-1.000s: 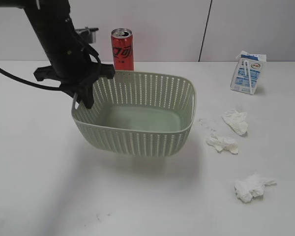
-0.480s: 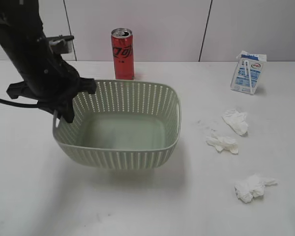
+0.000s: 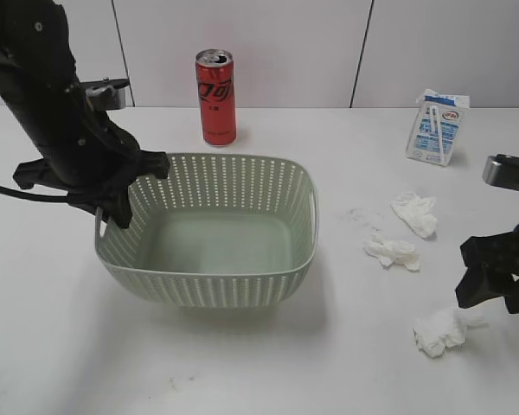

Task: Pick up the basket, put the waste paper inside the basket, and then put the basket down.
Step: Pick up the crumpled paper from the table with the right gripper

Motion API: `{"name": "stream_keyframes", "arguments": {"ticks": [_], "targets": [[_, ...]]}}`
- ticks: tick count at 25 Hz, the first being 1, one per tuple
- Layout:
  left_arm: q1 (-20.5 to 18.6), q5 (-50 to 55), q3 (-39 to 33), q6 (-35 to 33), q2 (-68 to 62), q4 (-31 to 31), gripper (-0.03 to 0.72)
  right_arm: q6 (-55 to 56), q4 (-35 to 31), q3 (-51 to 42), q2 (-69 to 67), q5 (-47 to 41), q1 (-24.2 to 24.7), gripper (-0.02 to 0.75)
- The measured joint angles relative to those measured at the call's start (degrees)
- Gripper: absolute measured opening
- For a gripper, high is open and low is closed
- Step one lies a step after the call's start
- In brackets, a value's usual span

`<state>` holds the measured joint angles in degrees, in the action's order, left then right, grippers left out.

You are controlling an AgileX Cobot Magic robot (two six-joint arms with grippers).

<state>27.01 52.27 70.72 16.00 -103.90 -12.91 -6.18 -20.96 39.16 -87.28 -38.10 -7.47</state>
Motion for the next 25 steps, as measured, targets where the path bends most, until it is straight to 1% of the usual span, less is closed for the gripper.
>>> {"name": "stream_keyframes", "arguments": {"ticks": [5,8,10,12,14,16,19,20,22,25], "targets": [[0.0,-1.24,0.0,0.0,0.0,-1.13,-0.015,-0.12,0.06,4.15,-4.18,0.23,-0.34,0.466],[0.0,-1.83,0.0,0.02,0.0,-1.26,-0.015,-0.12,0.67,4.83,-5.42,0.24,-3.0,0.467],[0.0,-2.53,0.0,0.02,0.0,-1.32,-0.015,0.15,2.73,4.83,-6.39,0.81,-6.25,0.467],[0.0,-2.77,0.0,0.02,0.0,-1.44,-0.015,2.68,6.52,4.87,-7.42,1.35,-8.81,0.467],[0.0,-2.77,0.0,0.02,0.0,-1.5,-0.015,5.61,10.24,4.95,-8.63,1.22,-10.4,0.47],[0.0,-2.77,0.0,0.02,0.0,-1.5,-0.015,7.31,12.43,4.94,-9.8,0.98,-10.99,0.507],[0.0,-2.77,0.0,0.02,0.0,-1.55,-0.015,8.04,12.85,4.94,-11.41,1.43,-11.26,0.613],[0.0,-2.77,0.0,0.02,0.0,-1.55,-0.015,8.04,12.85,4.94,-11.84,1.81,-11.26,0.633],[0.0,-2.77,0.0,0.02,0.0,-1.55,-0.015,8.08,12.78,4.94,-12.62,2.57,-11.26,0.655],[0.0,-2.77,0.0,0.02,0.0,-1.55,-0.017,8.2,12.6,5.01,-14.31,3.26,-11.26,0.655]]}}
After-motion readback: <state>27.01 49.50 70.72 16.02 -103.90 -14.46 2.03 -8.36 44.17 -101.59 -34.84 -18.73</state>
